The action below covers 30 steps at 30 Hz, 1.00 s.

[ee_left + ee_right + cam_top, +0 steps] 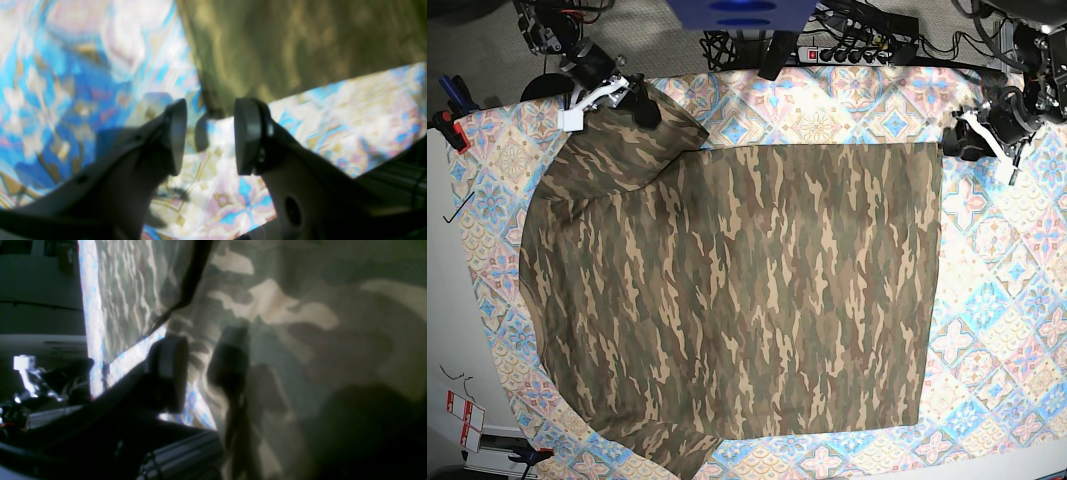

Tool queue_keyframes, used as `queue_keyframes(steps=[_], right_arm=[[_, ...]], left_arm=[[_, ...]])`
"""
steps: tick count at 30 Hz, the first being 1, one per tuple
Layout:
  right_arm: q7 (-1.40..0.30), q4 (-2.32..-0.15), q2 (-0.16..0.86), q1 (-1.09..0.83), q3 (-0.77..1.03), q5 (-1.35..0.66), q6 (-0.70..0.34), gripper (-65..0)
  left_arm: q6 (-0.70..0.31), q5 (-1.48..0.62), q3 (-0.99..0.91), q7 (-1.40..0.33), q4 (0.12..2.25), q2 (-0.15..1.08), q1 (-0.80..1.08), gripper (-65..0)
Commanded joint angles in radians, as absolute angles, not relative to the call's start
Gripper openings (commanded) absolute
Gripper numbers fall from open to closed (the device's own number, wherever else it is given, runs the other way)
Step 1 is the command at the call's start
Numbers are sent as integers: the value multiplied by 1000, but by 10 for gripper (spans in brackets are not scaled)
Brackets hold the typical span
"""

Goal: Fold the T-shirt properly
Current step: 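Grasp the shoulder corners of the camouflage shirt with both grippers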

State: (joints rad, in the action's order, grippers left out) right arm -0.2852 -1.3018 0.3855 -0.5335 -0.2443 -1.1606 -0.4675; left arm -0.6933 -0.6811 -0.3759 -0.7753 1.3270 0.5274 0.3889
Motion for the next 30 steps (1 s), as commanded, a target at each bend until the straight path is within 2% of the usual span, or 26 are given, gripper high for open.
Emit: queue_keyframes(steps=[1,7,17,23,30], right_arm=[[-311,-1302,395,-544,-246,-1147,-450,-368],[-311,-1300,395,-544,-246,-1147,-450,-368],[-311,-1299,395,-544,-246,-1147,-450,-368],[-311,-1302,395,-544,-248,-1147,-450,-368],[-311,-1302,395,-544,-248,-1147,-450,-368]], left_arm=[[-698,-668,-406,-759,1305,527,351,-419],[-698,-541,-414,-759,1153,507,248,-418],[-698,-515,-409,-901,1150,420,200,-418],[-698,-496,-286,-901,1150,389,197,-422],[-698,-490,-274,-901,1148,348,203,-424]])
